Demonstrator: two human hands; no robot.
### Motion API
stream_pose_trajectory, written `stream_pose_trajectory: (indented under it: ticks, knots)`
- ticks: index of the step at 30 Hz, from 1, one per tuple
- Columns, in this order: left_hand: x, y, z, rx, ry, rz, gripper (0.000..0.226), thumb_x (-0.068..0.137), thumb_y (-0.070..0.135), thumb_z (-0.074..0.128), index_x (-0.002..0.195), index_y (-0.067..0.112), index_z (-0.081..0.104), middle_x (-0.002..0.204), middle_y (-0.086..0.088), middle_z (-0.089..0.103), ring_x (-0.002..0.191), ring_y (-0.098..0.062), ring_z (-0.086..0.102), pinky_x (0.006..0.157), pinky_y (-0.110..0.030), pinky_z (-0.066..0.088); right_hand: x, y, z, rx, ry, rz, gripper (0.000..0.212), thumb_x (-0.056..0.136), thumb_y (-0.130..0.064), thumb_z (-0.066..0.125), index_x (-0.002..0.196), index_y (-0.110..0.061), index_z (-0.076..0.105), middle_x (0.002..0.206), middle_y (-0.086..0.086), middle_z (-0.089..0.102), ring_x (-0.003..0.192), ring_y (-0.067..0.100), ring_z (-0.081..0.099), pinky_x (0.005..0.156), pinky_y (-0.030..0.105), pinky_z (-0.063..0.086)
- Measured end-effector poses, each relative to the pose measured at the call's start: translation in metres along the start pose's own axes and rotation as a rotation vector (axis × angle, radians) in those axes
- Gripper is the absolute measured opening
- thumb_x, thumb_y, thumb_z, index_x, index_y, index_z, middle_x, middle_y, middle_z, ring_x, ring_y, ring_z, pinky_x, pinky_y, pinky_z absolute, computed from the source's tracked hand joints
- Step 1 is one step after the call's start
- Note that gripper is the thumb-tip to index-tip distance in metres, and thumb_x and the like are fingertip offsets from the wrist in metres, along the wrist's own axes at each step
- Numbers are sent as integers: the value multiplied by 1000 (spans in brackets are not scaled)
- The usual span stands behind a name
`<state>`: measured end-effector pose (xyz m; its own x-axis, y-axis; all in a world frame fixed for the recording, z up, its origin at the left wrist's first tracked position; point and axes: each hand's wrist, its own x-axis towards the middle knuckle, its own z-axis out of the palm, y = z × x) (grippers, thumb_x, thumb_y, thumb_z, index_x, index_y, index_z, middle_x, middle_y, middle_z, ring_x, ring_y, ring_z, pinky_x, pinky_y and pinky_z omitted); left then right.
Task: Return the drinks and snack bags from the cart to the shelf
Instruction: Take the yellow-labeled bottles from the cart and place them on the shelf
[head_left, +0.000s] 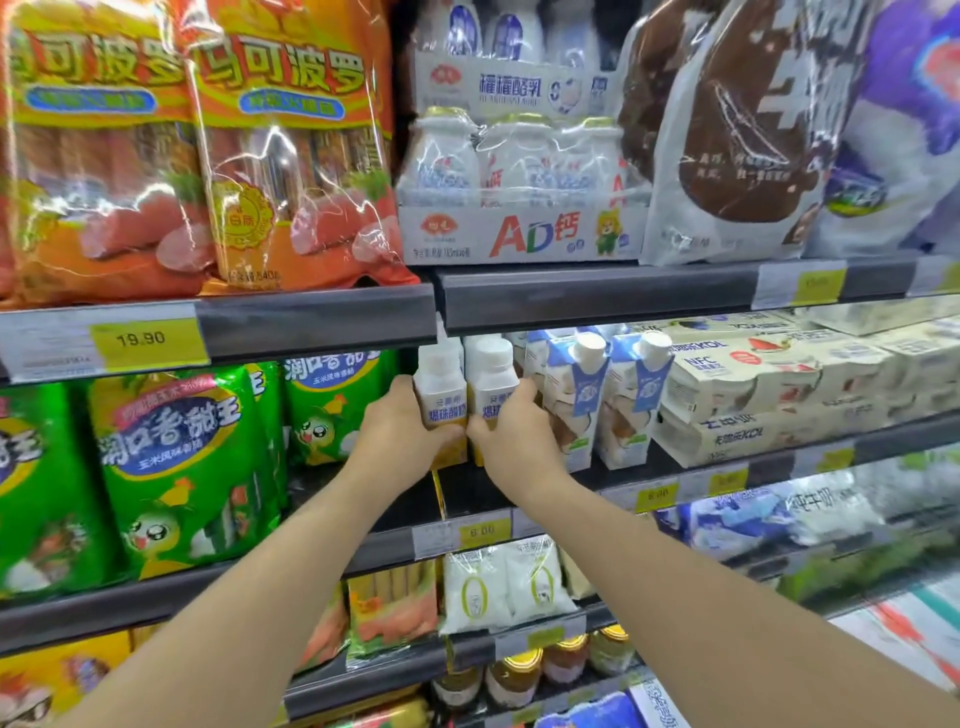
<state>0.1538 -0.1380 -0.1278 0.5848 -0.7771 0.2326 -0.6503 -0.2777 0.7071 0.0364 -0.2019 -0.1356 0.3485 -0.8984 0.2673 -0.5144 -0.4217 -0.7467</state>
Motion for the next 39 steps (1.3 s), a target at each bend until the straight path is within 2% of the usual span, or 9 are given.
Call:
stream_pose_trajectory:
  ticks: [3,10,13,18,25,28,32,35,39]
  knots:
    - [1,0,1,-3,-11,-16,55,77,30,83,122,12,55,119,-9,68,107,-27,63,93,-44,53,-2,3,5,38,21,19,33,95,-25,61,117,-12,39,112,7,64,102,23,64,80,36,55]
    - [8,5,5,24,-18,-61,50,83,34,77,123,16,54,121,-4,66,108,-25,62,81,-33,44,9,3,10,82,51,48,38,95,-22,62,123,-12,39,124,9,60,113,24,60,81,29,47]
    - [8,3,6,21,-20,-63,48,83,35,77,121,15,55,119,-4,67,107,-25,63,83,-33,47,10,4,7,74,34,62,39,95,-25,62,124,-13,39,123,8,61,112,23,61,76,27,43]
    - [9,0,3,-5,-42,-58,49,82,31,79,122,15,56,119,-4,68,107,-24,63,93,-43,53,12,2,8,-26,52,59,52,94,-32,63,128,-6,34,120,11,64,105,24,67,80,33,57]
    - [11,1,2,1,-69,-44,50,82,30,79,124,16,55,121,-4,67,108,-24,63,95,-45,53,16,-2,-5,-326,-3,-16,47,96,-38,58,125,-7,36,110,13,67,97,30,70,75,40,59]
    - [11,2,3,20,-71,-52,50,83,30,78,125,16,54,122,-5,66,110,-25,63,95,-45,53,15,-4,-2,-555,-50,-77,43,100,-28,53,128,1,39,117,18,60,97,34,70,74,41,60]
    - [11,5,6,42,-57,-58,50,84,31,77,125,13,53,125,-8,65,112,-28,61,91,-39,49,17,-4,4,-515,-28,-38,42,97,-20,53,129,0,34,102,17,62,90,33,71,68,41,58]
    - [11,9,8,63,-47,-69,48,86,32,75,125,13,53,125,-8,64,114,-28,60,83,-34,41,16,-4,5,-555,-12,-50,43,98,-22,53,128,2,33,105,19,66,81,30,70,65,38,57]
    - [10,8,8,59,-45,-70,49,86,32,75,126,14,53,126,-8,64,114,-28,60,87,-36,44,14,-5,2,-583,12,7,54,97,-30,60,130,0,30,99,17,71,83,26,75,66,36,62]
